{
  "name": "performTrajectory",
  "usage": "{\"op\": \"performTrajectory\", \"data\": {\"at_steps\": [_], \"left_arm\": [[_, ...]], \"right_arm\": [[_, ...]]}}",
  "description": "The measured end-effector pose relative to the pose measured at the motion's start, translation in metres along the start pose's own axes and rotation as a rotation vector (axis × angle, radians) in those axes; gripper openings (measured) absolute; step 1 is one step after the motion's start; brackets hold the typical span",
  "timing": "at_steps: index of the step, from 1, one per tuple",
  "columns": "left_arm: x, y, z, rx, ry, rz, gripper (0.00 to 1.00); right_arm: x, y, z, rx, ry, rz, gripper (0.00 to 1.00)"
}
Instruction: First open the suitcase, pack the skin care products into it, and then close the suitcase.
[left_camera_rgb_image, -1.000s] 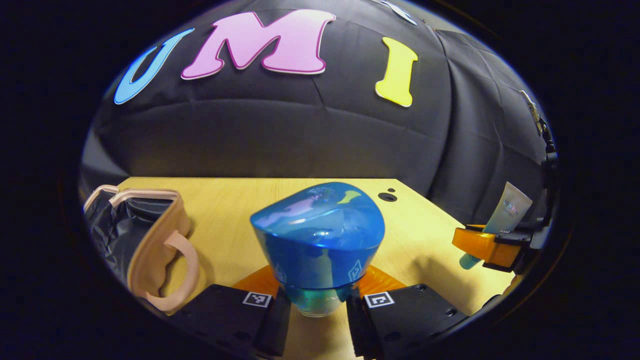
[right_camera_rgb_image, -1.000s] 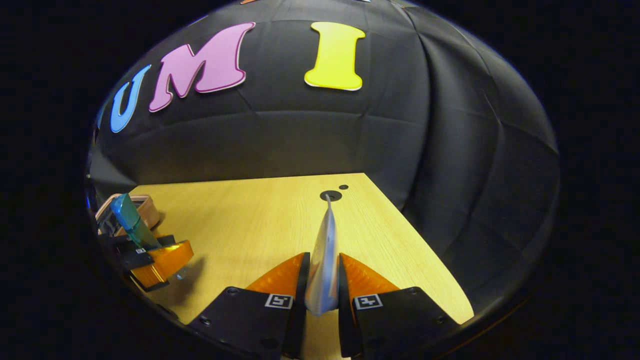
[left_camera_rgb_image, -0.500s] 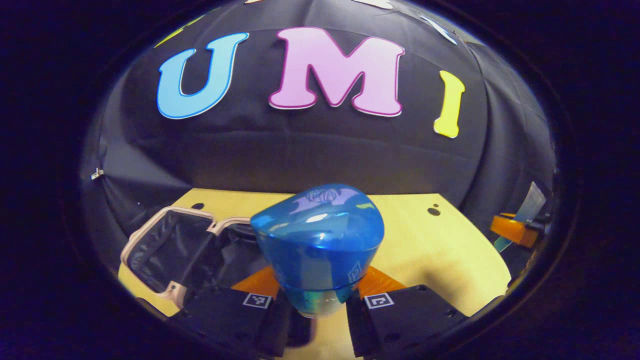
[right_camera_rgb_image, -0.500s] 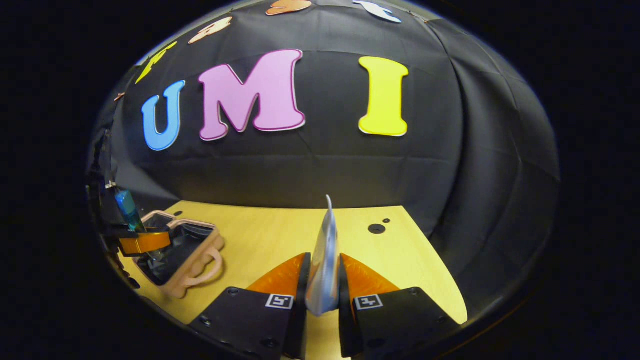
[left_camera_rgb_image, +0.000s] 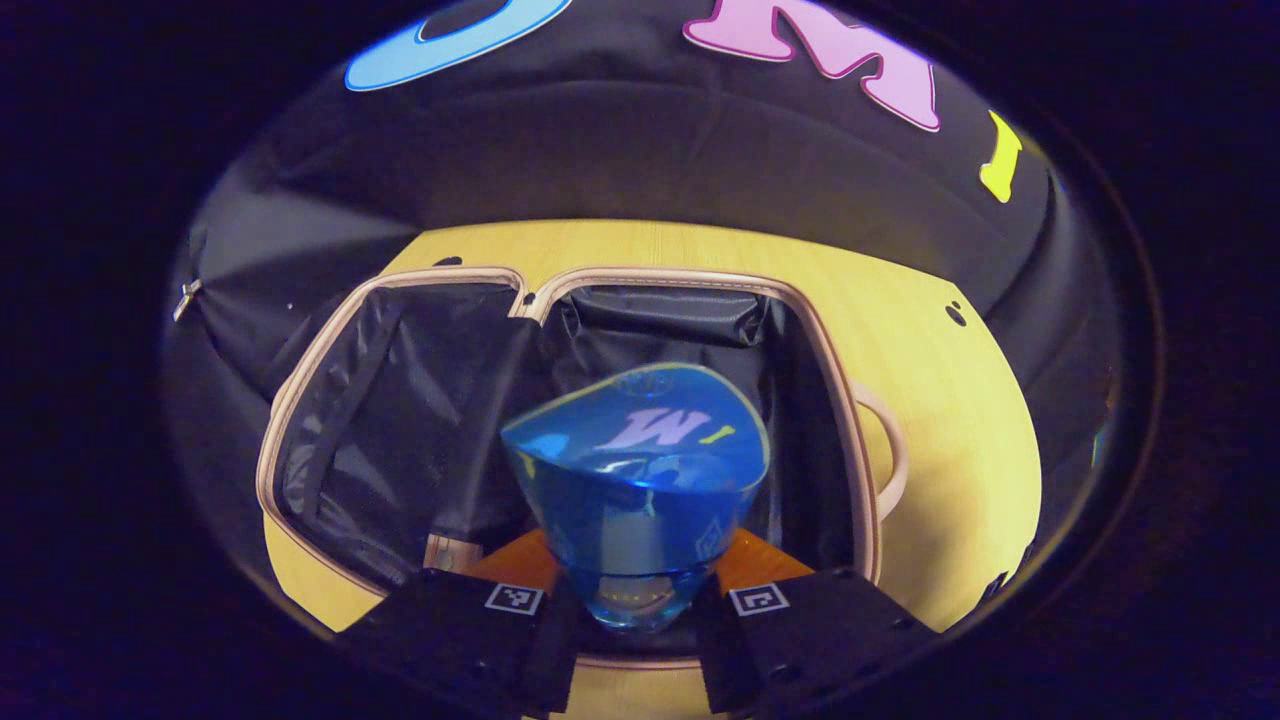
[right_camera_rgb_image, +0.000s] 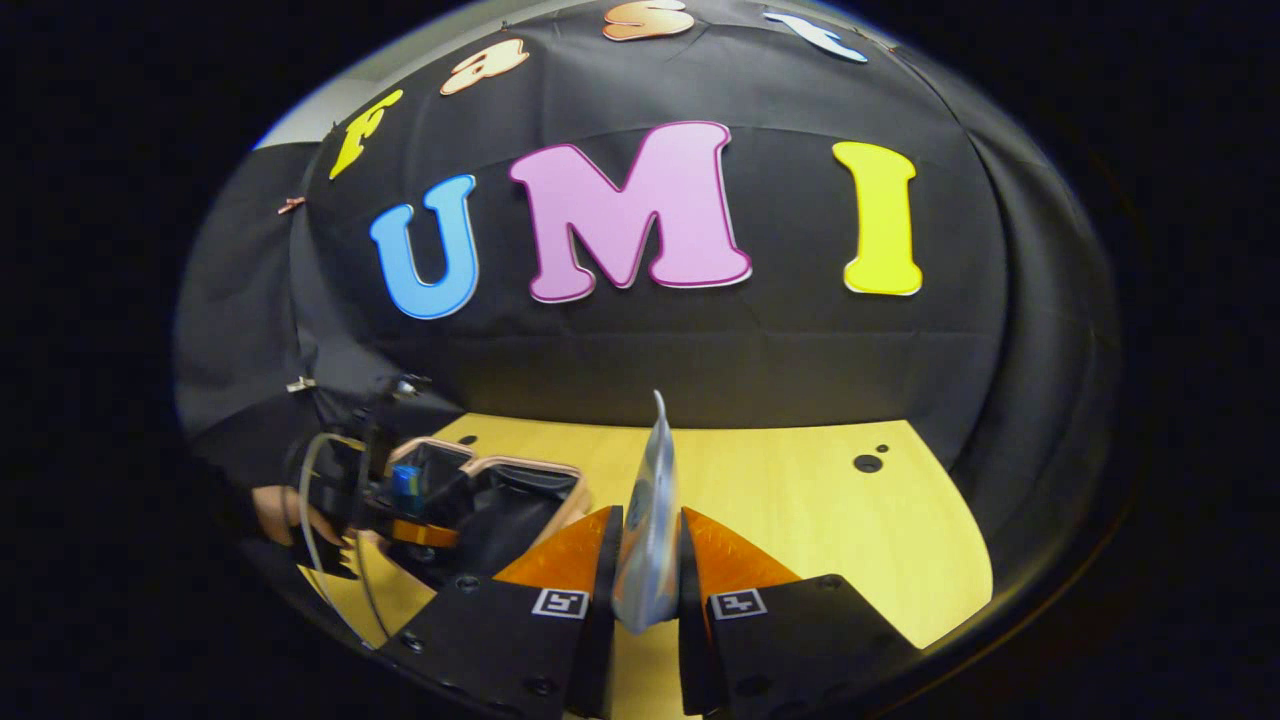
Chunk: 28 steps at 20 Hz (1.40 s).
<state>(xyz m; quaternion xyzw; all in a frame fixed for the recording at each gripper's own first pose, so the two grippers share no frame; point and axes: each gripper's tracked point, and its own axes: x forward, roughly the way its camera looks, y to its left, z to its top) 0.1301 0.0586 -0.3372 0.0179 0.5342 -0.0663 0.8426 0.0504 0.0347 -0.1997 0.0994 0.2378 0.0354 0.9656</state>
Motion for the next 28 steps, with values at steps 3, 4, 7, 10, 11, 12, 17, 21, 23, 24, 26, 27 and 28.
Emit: {"op": "performTrajectory", "data": {"at_steps": [3, 4, 7, 10, 11, 12, 17, 21, 23, 24, 26, 27, 28], "left_arm": [[0.019, 0.001, -0.006, 0.077, 0.121, 0.008, 0.53], [0.025, 0.004, -0.007, 0.102, 0.154, 0.02, 0.53], [0.035, 0.005, -0.016, 0.13, 0.278, 0.028, 0.53], [0.041, 0.006, -0.007, 0.132, 0.283, 0.022, 0.56], [0.045, 0.008, -0.008, 0.124, 0.296, 0.021, 0.56], [0.048, 0.01, -0.008, 0.11, 0.313, 0.013, 0.53], [0.043, 0.03, -0.003, 0.059, 0.273, 0.072, 0.54], [-0.006, 0.033, 0.048, 0.005, -0.046, 0.043, 0.6], [-0.085, 0.056, 0.084, -0.009, -0.335, 0.081, 0.93], [-0.122, 0.073, 0.089, -0.017, -0.445, 0.119, 0.99], [-0.177, 0.085, 0.091, -0.078, -0.612, 0.145, 0.99], [-0.191, 0.085, 0.085, -0.105, -0.643, 0.142, 0.98], [-0.203, 0.083, 0.077, -0.126, -0.659, 0.13, 0.96]], "right_arm": [[0.0, 0.024, 0.012, -0.015, -0.012, 0.038, 0.29], [0.002, 0.028, 0.015, -0.017, -0.018, 0.045, 0.29], [0.007, 0.037, 0.024, -0.022, -0.029, 0.043, 0.29], [0.01, 0.038, 0.027, -0.027, -0.034, 0.027, 0.29], [0.012, 0.04, 0.026, -0.023, -0.026, 0.025, 0.29], [0.015, 0.039, 0.025, -0.024, -0.019, 0.02, 0.29], [0.03, 0.051, 0.021, -0.041, 0.02, 0.039, 0.29], [0.053, 0.083, 0.013, -0.036, 0.085, 0.094, 0.29], [0.079, 0.108, -0.001, -0.043, 0.155, 0.13, 0.29], [0.095, 0.127, -0.016, -0.023, 0.21, 0.149, 0.29], [0.123, 0.144, -0.043, -0.007, 0.286, 0.147, 0.29], [0.137, 0.15, -0.061, -0.011, 0.341, 0.14, 0.29], [0.148, 0.157, -0.082, -0.013, 0.4, 0.134, 0.29]]}}
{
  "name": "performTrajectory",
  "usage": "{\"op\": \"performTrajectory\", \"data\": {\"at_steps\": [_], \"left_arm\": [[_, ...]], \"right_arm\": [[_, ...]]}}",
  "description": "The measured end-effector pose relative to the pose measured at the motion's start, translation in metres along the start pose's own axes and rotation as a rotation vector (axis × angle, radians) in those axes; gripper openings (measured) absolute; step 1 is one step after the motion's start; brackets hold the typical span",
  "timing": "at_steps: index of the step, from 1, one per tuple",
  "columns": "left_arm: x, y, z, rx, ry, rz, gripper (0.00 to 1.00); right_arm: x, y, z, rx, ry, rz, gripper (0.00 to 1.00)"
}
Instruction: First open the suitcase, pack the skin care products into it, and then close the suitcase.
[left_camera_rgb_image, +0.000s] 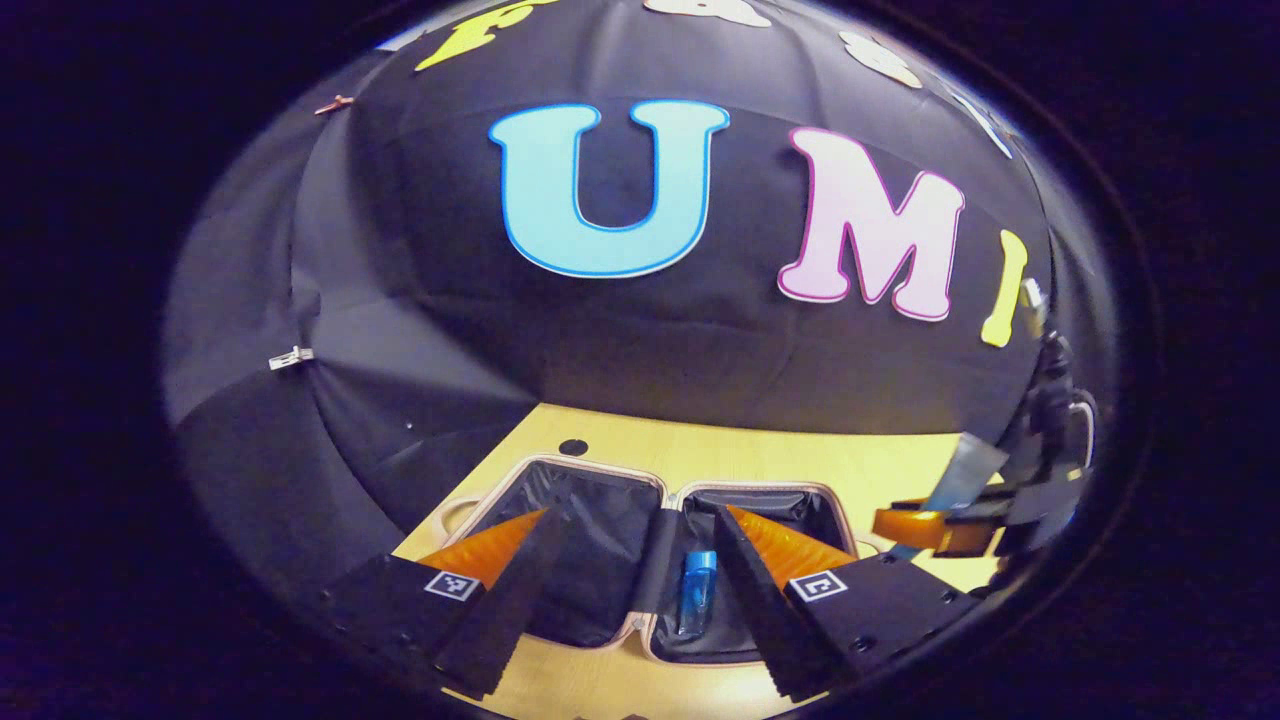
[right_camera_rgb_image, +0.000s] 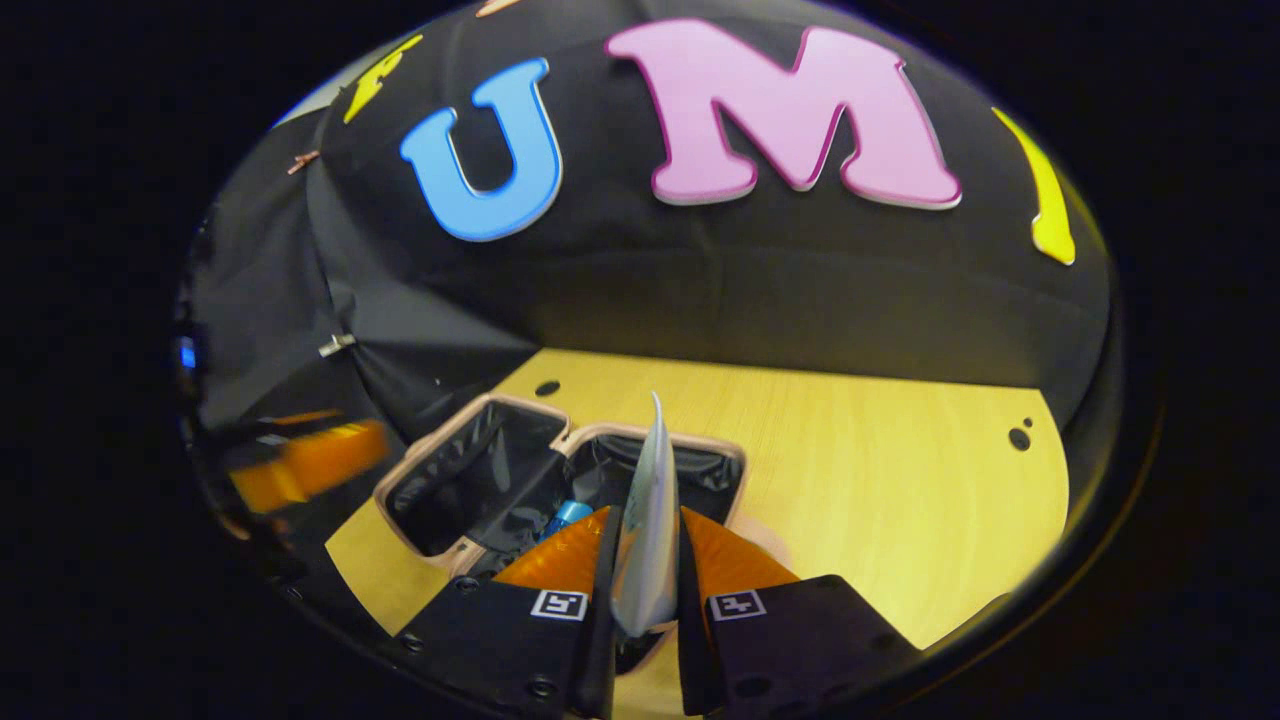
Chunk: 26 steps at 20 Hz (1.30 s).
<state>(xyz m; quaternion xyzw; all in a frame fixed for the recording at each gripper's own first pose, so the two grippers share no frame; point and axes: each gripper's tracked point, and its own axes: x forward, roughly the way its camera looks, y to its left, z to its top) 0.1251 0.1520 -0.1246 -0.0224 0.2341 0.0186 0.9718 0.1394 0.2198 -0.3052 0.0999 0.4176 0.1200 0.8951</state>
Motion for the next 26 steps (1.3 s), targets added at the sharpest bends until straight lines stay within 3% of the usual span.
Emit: {"op": "performTrajectory", "data": {"at_steps": [4, 7, 11, 12, 14, 15, 17, 18, 19, 23, 24, 26], "left_arm": [[-0.022, 0.001, -0.007, -0.191, -0.011, -0.039, 0.96], [-0.041, -0.002, -0.02, -0.289, 0.017, -0.034, 0.96], [-0.059, 0.0, -0.03, -0.315, 0.03, -0.046, 0.96], [-0.061, 0.005, -0.032, -0.311, 0.026, -0.043, 0.96], [-0.063, 0.012, -0.035, -0.299, 0.025, -0.036, 0.96], [-0.064, 0.016, -0.036, -0.294, 0.028, -0.031, 0.96], [-0.066, 0.022, -0.037, -0.291, 0.029, -0.012, 0.96], [-0.065, 0.027, -0.037, -0.294, 0.023, -0.002, 0.96], [-0.063, 0.032, -0.038, -0.297, 0.021, 0.012, 0.96], [-0.039, 0.087, -0.032, -0.287, 0.0, 0.098, 0.96], [-0.03, 0.105, -0.032, -0.286, 0.0, 0.115, 0.96], [-0.003, 0.144, -0.029, -0.294, 0.011, 0.146, 0.96]], "right_arm": [[0.062, 0.017, -0.049, 0.024, 0.183, -0.059, 0.29], [0.083, 0.01, -0.073, -0.041, 0.276, -0.117, 0.29], [0.097, 0.001, -0.112, 0.057, 0.443, -0.2, 0.29], [0.098, -0.002, -0.118, 0.069, 0.471, -0.214, 0.22], [0.104, -0.002, -0.114, 0.056, 0.449, -0.226, 0.38], [0.104, -0.003, -0.112, 0.049, 0.446, -0.236, 0.32], [0.102, 0.001, -0.112, 0.068, 0.463, -0.242, 0.36], [0.101, 0.004, -0.107, 0.077, 0.453, -0.23, 0.3], [0.098, 0.006, -0.103, 0.072, 0.436, -0.224, 0.45], [0.066, 0.014, -0.067, -0.005, 0.29, -0.184, 0.8], [0.054, 0.018, -0.056, -0.021, 0.235, -0.165, 0.96], [0.025, 0.026, -0.038, -0.031, 0.139, -0.123, 0.99]]}}
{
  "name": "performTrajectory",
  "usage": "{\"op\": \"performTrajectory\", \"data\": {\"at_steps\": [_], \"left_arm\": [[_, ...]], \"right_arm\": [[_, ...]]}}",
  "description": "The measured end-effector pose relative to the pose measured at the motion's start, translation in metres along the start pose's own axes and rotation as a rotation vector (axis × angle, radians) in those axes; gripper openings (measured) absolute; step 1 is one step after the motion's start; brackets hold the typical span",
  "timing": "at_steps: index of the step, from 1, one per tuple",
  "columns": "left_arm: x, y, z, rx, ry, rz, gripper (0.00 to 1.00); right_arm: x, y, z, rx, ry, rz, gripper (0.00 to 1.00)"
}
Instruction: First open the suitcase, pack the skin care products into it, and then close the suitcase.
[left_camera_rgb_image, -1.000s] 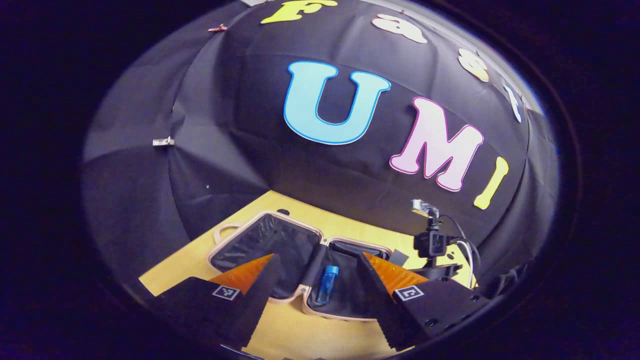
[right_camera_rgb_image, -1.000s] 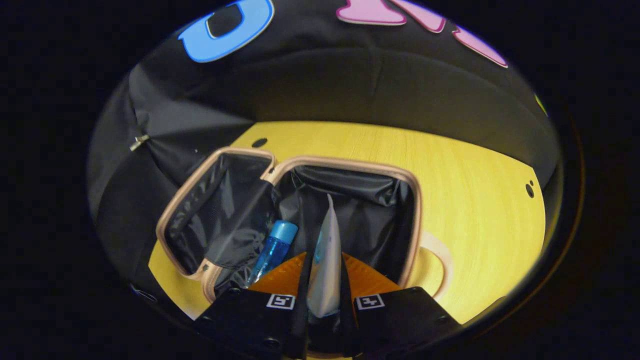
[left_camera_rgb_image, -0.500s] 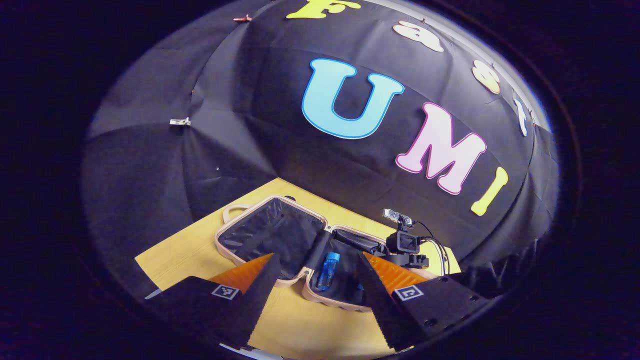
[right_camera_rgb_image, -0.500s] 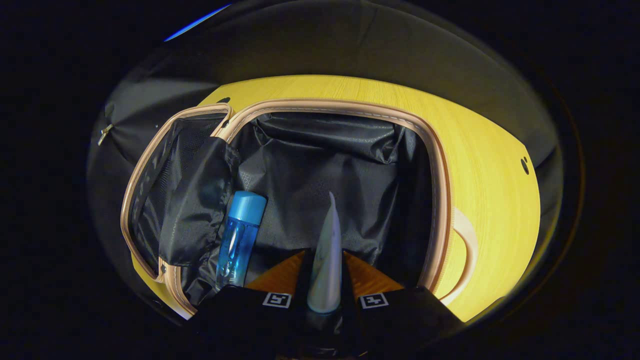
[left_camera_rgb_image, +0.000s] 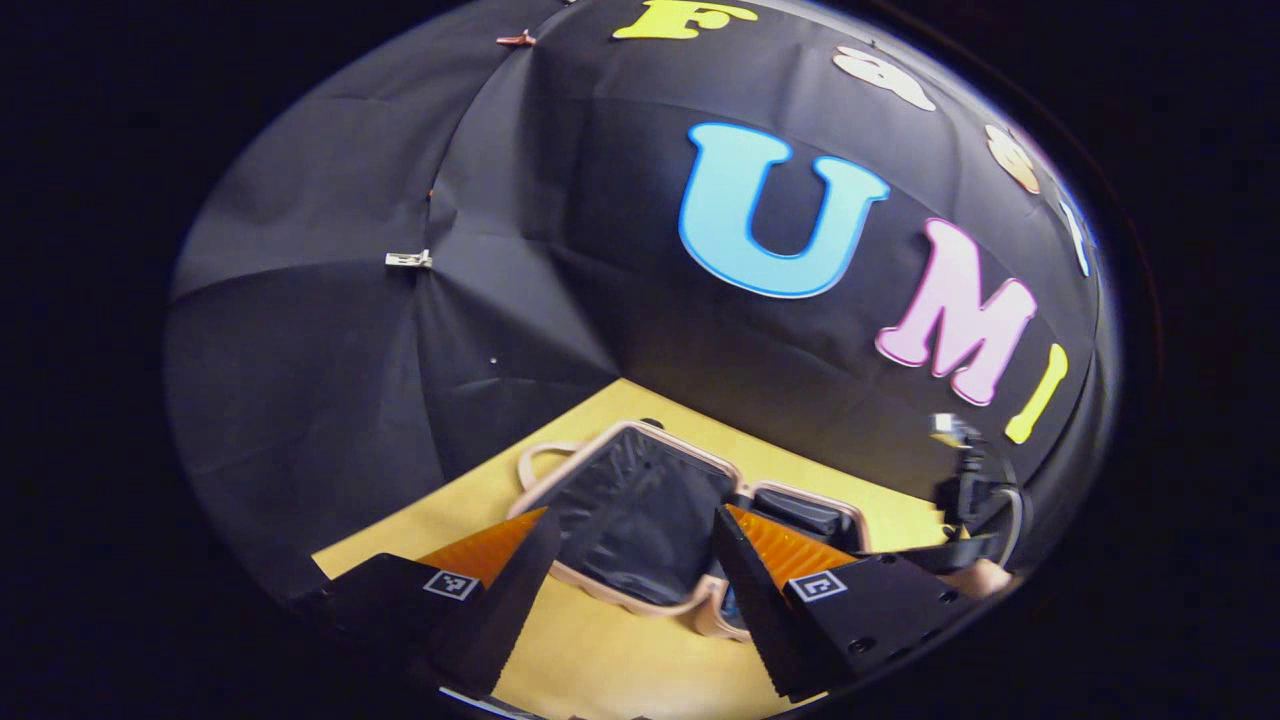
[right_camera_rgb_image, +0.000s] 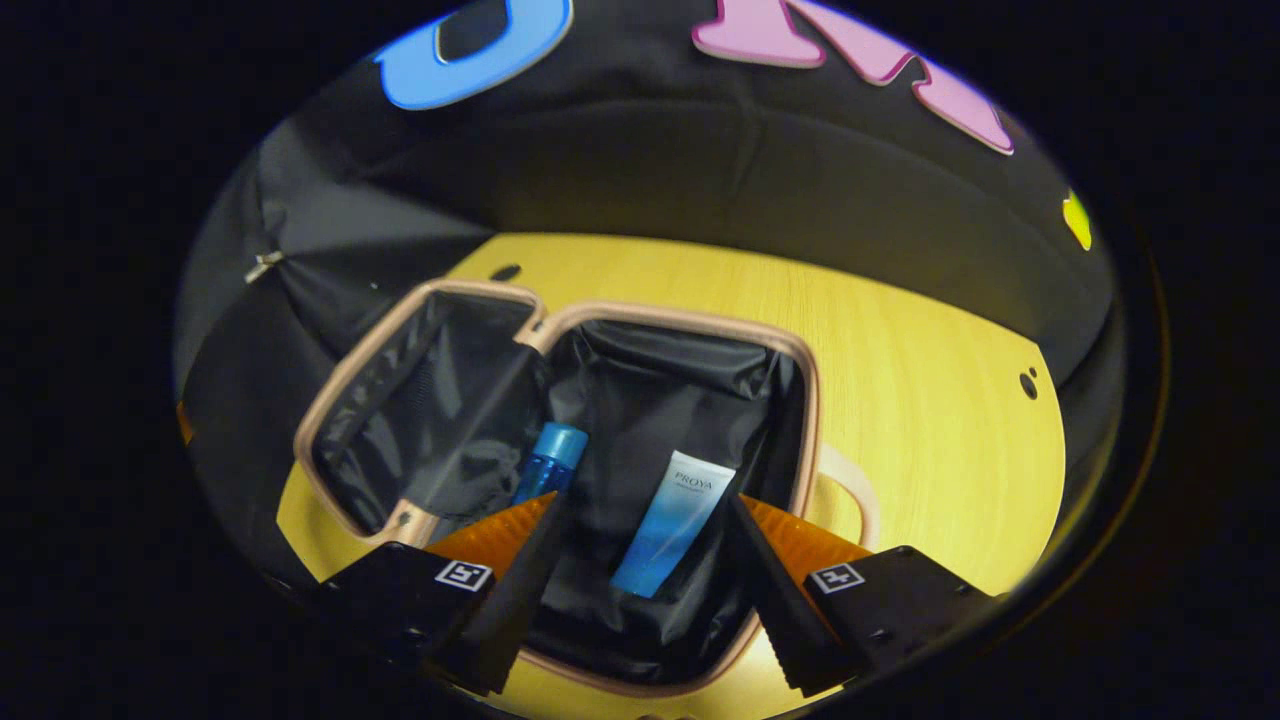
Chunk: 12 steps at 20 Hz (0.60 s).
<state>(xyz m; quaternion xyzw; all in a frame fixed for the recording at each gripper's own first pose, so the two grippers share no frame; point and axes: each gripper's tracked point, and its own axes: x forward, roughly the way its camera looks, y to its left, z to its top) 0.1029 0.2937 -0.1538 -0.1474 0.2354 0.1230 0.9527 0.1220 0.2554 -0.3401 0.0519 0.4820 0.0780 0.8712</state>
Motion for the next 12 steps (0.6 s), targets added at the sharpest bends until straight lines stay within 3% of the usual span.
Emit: {"op": "performTrajectory", "data": {"at_steps": [2, 7, 12], "left_arm": [[0.044, 0.032, 0.006, -0.029, 0.033, 0.027, 0.96], [0.138, 0.077, -0.006, -0.216, 0.137, 0.029, 0.92], [0.203, 0.122, -0.033, -0.418, 0.243, 0.087, 0.85]], "right_arm": [[-0.038, -0.008, 0.008, 0.018, -0.095, 0.017, 0.98], [-0.109, -0.055, -0.003, 0.11, -0.221, -0.063, 0.98], [-0.158, -0.11, -0.032, 0.176, -0.193, -0.149, 0.98]]}}
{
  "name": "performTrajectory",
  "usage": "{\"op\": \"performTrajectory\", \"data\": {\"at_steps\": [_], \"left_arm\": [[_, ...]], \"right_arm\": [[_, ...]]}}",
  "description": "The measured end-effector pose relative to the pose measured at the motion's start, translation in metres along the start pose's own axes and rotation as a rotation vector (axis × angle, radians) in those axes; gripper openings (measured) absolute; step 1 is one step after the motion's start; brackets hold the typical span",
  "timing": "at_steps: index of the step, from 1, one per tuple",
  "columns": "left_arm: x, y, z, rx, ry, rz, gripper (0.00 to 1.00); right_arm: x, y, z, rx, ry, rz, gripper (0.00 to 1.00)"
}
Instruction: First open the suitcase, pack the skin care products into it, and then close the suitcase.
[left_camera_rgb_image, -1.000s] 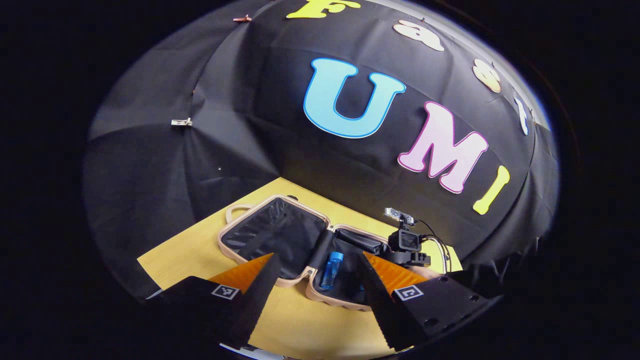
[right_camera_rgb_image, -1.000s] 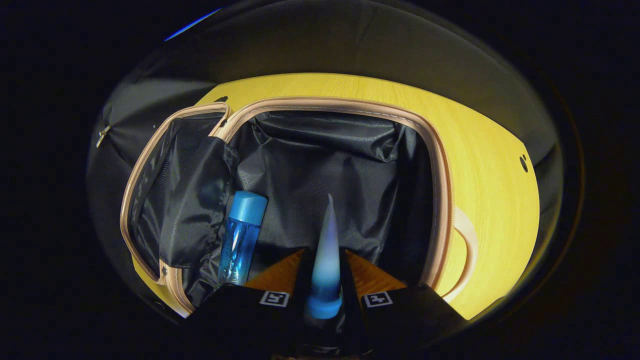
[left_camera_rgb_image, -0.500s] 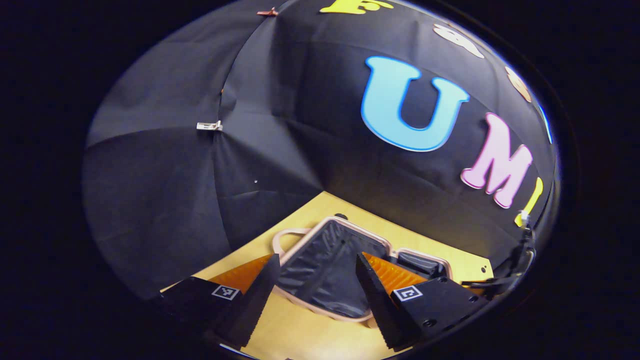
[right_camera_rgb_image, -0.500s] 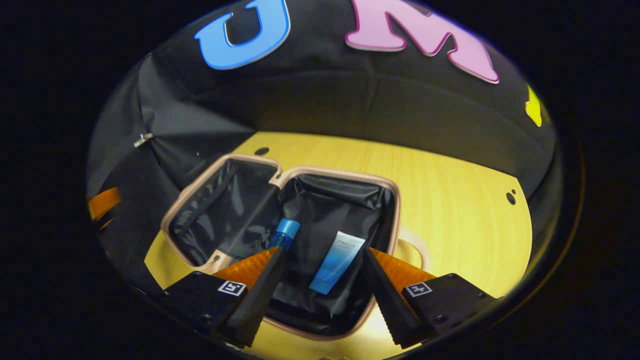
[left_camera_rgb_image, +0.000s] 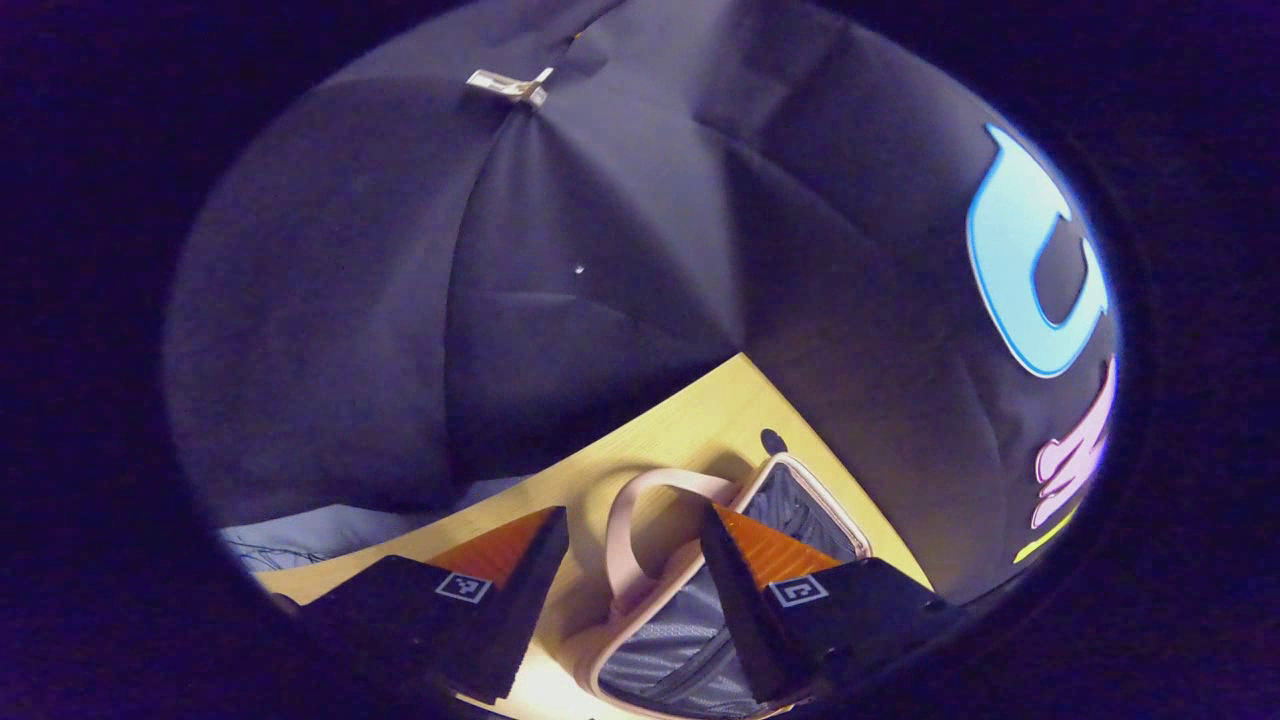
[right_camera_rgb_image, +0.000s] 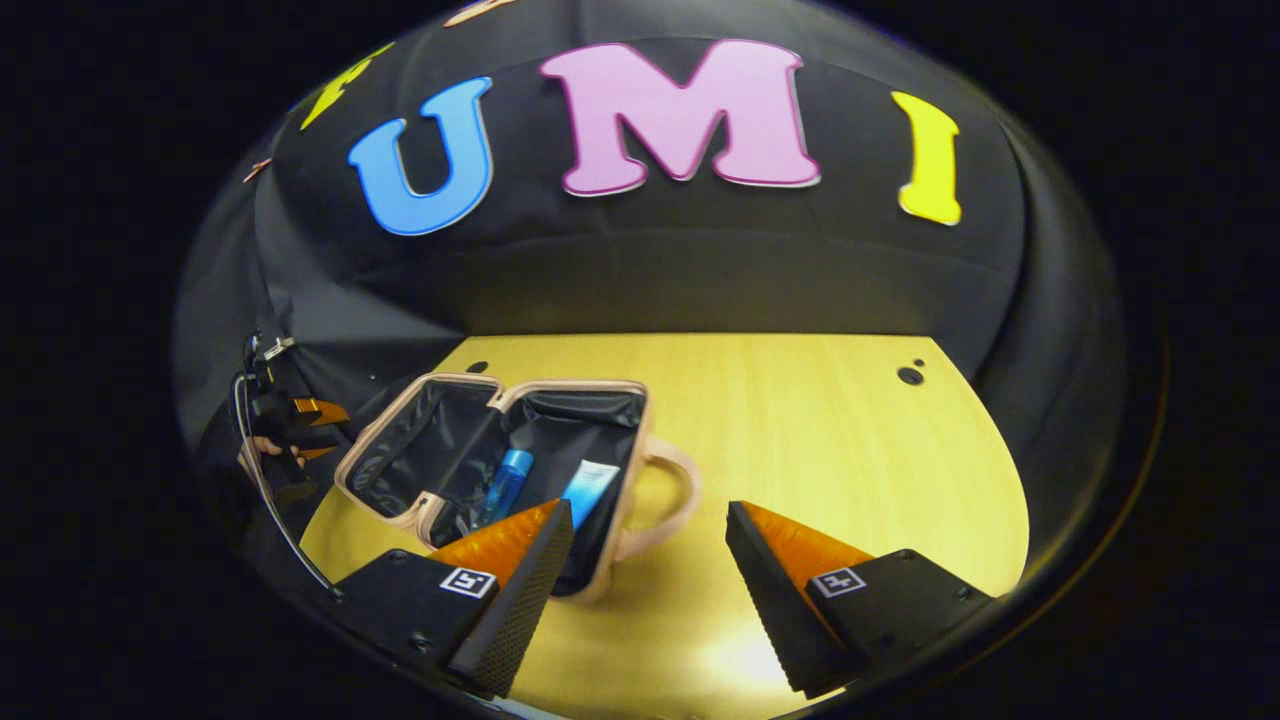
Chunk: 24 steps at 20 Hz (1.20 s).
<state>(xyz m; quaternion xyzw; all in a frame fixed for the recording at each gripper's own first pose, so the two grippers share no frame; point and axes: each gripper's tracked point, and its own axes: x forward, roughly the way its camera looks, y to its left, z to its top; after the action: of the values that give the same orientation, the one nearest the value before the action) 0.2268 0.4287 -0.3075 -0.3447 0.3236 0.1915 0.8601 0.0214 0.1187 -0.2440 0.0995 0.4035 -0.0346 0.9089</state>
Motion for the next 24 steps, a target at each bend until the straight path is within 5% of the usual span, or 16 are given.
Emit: {"op": "performTrajectory", "data": {"at_steps": [6, 8, 9, 14, 17, 21, 24], "left_arm": [[0.04, 0.011, -0.019, -0.206, 0.138, -0.047, 0.71], [0.041, 0.007, -0.021, -0.228, 0.134, -0.048, 0.4], [0.043, 0.004, -0.026, -0.202, 0.132, -0.047, 0.24], [-0.017, -0.05, 0.019, 0.096, 0.01, -0.034, 0.06], [-0.147, -0.184, 0.045, 0.372, -0.177, -0.154, 0.06], [-0.222, -0.308, -0.021, 0.553, -0.225, -0.286, 0.06], [-0.25, -0.376, -0.119, 0.572, -0.17, -0.397, 0.06]], "right_arm": [[-0.035, -0.045, -0.034, -0.031, 0.059, -0.08, 0.98], [-0.039, -0.053, -0.035, -0.011, 0.064, -0.092, 0.98], [-0.039, -0.057, -0.033, -0.004, 0.056, -0.097, 0.98], [-0.04, -0.061, -0.023, -0.001, 0.027, -0.071, 0.98], [-0.043, -0.071, -0.008, -0.002, -0.026, -0.042, 0.98], [-0.046, -0.091, 0.007, 0.026, -0.071, -0.025, 0.98], [-0.058, -0.117, 0.016, 0.049, -0.112, -0.037, 0.98]]}}
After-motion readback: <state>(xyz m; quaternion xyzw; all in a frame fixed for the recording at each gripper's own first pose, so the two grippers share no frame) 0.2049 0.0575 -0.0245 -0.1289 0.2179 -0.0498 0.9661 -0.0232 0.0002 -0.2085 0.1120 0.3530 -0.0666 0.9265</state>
